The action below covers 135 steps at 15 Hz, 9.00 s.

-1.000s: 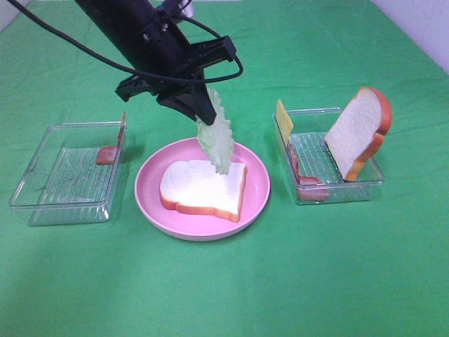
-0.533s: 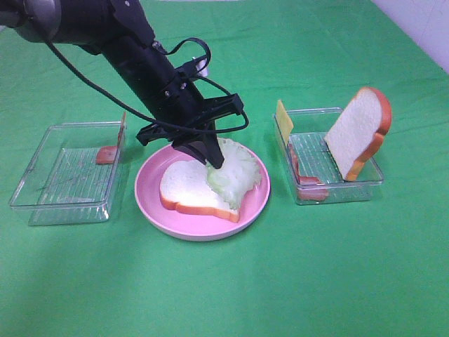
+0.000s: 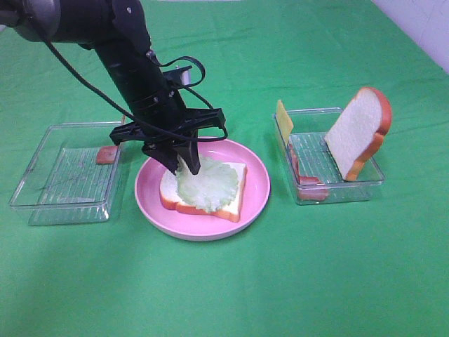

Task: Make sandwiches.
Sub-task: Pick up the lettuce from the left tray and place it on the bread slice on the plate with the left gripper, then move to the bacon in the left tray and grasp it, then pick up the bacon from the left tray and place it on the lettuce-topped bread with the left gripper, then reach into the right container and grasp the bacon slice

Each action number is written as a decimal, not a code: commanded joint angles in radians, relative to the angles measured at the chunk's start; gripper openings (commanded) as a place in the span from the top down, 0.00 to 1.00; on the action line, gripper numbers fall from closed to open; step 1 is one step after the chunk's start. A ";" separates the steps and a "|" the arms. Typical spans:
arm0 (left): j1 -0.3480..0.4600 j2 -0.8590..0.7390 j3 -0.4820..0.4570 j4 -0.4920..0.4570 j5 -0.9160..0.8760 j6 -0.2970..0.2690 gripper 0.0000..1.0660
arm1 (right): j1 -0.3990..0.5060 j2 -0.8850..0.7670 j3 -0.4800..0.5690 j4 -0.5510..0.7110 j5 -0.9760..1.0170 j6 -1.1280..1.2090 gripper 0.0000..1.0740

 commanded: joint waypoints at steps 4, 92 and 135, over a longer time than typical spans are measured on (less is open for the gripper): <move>-0.003 -0.002 -0.088 0.001 0.059 -0.016 0.35 | -0.004 -0.015 0.001 -0.001 -0.007 -0.012 0.23; -0.066 0.038 -0.170 0.205 0.104 -0.162 1.00 | -0.004 -0.015 0.001 -0.001 -0.007 -0.012 0.23; -0.066 -2.183 1.211 0.351 0.011 0.183 0.30 | -0.004 0.045 -0.021 0.003 -0.064 -0.012 0.23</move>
